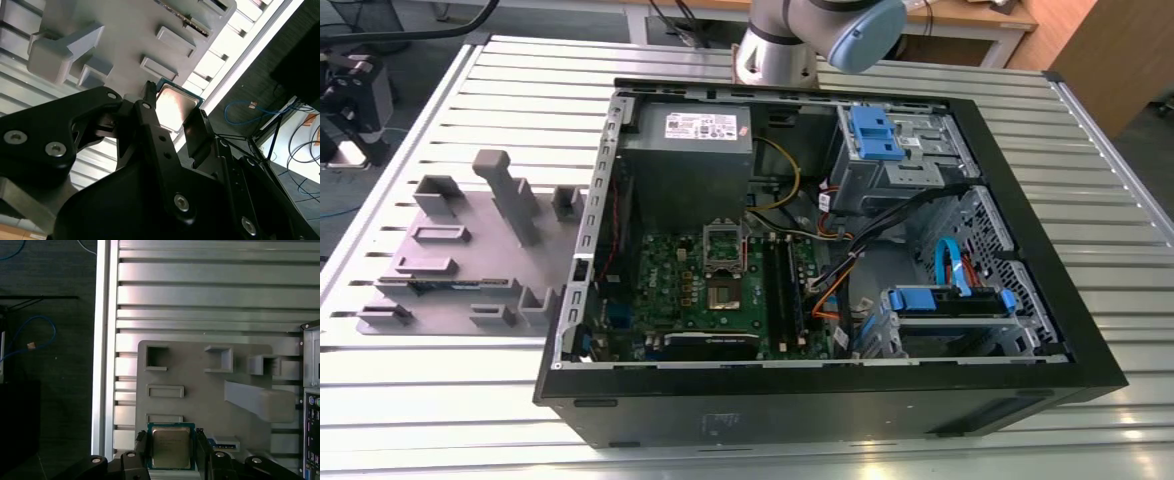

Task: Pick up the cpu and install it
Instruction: 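Pick up the cpu and move it towards the insertion slot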

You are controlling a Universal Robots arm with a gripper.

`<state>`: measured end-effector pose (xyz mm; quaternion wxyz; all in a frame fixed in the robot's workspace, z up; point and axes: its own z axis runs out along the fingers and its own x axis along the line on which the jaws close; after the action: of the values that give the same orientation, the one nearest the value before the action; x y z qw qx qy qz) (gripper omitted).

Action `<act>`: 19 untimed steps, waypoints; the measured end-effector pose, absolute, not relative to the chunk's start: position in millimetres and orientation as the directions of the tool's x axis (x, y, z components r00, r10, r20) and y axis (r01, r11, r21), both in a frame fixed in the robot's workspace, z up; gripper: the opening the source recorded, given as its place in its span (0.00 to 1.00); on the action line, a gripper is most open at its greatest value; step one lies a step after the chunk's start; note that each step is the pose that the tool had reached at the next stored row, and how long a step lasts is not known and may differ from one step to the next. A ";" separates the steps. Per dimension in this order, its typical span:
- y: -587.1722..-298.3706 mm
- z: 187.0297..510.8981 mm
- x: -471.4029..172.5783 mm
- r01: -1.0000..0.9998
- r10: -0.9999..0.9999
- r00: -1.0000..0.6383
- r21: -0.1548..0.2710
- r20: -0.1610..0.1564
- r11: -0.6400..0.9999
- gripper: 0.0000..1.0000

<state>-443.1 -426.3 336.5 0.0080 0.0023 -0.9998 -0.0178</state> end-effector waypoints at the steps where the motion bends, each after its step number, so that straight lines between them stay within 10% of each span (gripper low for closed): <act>1: -426.3 336.4 -442.2 -0.004 -0.005 -1.000 0.036 0.016 0.999 0.47; 19: -426.3 355.0 -441.0 -0.004 -0.005 -1.000 0.036 0.016 0.999 0.47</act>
<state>-441.0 -426.3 355.0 0.0081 0.0023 -0.9998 -0.0178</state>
